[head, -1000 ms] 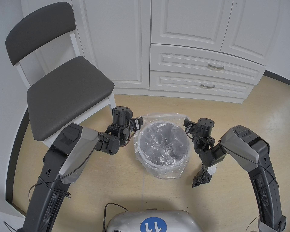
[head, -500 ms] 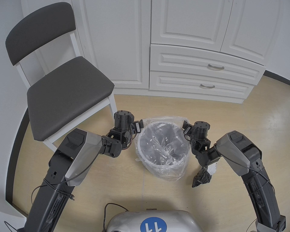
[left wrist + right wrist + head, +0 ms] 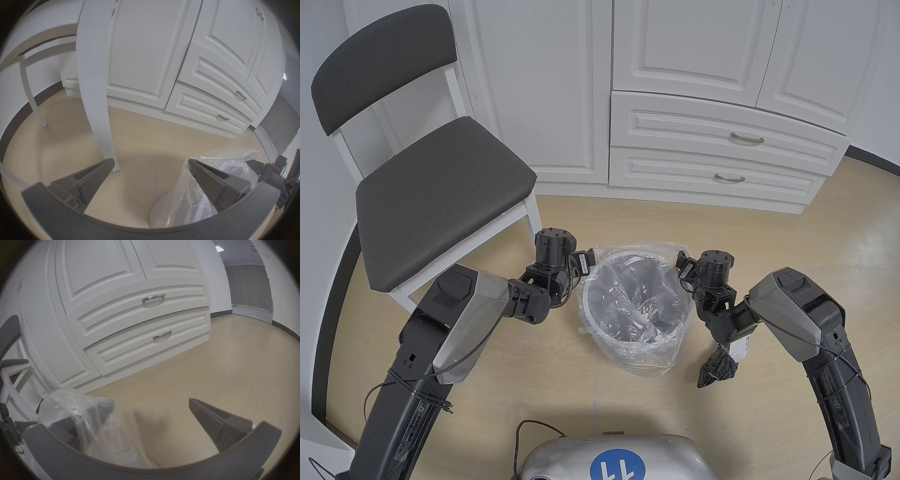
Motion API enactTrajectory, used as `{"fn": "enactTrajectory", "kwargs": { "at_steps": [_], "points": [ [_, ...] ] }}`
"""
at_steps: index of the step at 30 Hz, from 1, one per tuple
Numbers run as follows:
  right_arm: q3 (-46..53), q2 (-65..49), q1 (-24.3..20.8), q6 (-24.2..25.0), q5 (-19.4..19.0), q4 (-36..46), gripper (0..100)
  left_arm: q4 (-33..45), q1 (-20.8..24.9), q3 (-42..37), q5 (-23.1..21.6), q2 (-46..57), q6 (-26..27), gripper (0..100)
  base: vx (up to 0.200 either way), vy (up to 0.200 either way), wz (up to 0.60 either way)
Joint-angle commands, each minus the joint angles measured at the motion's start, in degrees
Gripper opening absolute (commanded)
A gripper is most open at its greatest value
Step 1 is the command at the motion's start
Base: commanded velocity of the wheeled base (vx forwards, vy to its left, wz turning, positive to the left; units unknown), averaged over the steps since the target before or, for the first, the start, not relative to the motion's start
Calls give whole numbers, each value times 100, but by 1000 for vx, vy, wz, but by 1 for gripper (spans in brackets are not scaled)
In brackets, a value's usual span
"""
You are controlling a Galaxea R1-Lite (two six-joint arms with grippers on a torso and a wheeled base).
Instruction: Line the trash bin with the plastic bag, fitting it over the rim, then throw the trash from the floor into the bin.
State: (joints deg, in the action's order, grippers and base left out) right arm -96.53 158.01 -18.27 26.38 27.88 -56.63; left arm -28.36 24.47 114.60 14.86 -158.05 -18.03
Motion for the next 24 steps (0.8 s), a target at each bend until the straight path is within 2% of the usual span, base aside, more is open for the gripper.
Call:
{"fn": "enactTrajectory", "kwargs": {
  "at_steps": [1, 3, 4, 7, 16, 20, 24],
  "points": [
    [951, -825, -27, -133, -266, 152, 100, -3, -12, -281, -1, 310, 1, 100, 0, 0, 0],
    [1329, -1080, -18, -160, -538, 222, 100, -30, -3, -456, -1, 415, 19, 100, 0, 0, 0],
    [1646, -1238, 17, -177, -819, 187, 100, -56, 5, -623, -18, 539, 28, 100, 0, 0, 0],
    [1945, -1449, 87, -265, -1074, 152, 100, -82, 14, -861, -62, 723, 45, 100, 0, 0, 0],
    [2155, -1669, 263, -661, -1118, 336, 100, -47, 5, -1116, -124, 872, 89, 100, 0, 0, 0],
    [2472, -1844, 280, -994, -1118, 257, 100, -38, 14, -1432, -168, 1092, 107, 100, 0, 0, 0],
    [2586, -2055, 280, -1153, -1118, 231, 100, -91, 23, -1801, -519, 1365, 107, 100, 0, 0, 0]
  ]
}}
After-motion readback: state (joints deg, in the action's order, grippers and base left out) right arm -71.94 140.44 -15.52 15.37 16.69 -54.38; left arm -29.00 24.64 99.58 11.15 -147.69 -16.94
